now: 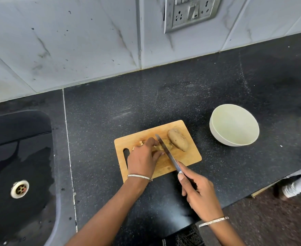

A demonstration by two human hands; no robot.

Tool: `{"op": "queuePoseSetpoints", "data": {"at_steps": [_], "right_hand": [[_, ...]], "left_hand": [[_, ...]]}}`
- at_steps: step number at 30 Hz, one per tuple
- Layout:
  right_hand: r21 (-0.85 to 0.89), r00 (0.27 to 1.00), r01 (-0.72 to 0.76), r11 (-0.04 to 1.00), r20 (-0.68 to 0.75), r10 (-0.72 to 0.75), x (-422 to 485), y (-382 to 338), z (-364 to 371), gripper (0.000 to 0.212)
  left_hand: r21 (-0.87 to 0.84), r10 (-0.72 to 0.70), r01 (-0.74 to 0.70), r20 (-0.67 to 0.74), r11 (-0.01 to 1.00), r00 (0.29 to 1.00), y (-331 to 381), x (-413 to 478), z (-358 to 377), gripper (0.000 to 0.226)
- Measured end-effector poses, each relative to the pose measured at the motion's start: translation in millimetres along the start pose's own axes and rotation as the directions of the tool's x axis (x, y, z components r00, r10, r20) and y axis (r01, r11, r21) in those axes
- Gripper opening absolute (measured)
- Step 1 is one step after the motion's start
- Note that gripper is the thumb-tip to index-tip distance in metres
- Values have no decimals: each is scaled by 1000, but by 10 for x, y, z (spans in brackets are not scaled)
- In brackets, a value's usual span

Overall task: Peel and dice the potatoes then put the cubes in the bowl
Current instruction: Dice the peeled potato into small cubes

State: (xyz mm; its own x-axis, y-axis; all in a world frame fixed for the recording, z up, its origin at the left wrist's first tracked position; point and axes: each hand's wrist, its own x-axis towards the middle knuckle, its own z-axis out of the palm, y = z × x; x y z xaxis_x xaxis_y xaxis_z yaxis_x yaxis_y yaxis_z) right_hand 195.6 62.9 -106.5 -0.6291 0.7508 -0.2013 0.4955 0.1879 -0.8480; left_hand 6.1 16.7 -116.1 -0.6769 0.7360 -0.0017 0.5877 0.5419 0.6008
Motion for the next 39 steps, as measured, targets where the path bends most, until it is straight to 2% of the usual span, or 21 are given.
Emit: {"op": "queuePoseSetpoints", "data": {"at_steps": [6, 31, 39], "right_hand": [[-135, 999, 26, 990, -42, -32, 21, -16, -21, 34], [-92, 998, 61, 994, -27, -64, -42, -77, 38, 35], [-141, 997, 61, 988, -48, -68, -82, -86, 176, 36]], "left_hand": [[-4, 12, -13, -4, 1000, 1000, -10, -16, 7, 29], [-14, -76, 78, 119, 997, 990, -172, 7, -151, 25], [3, -33, 32, 55, 999, 998, -105, 18, -207, 38]]}}
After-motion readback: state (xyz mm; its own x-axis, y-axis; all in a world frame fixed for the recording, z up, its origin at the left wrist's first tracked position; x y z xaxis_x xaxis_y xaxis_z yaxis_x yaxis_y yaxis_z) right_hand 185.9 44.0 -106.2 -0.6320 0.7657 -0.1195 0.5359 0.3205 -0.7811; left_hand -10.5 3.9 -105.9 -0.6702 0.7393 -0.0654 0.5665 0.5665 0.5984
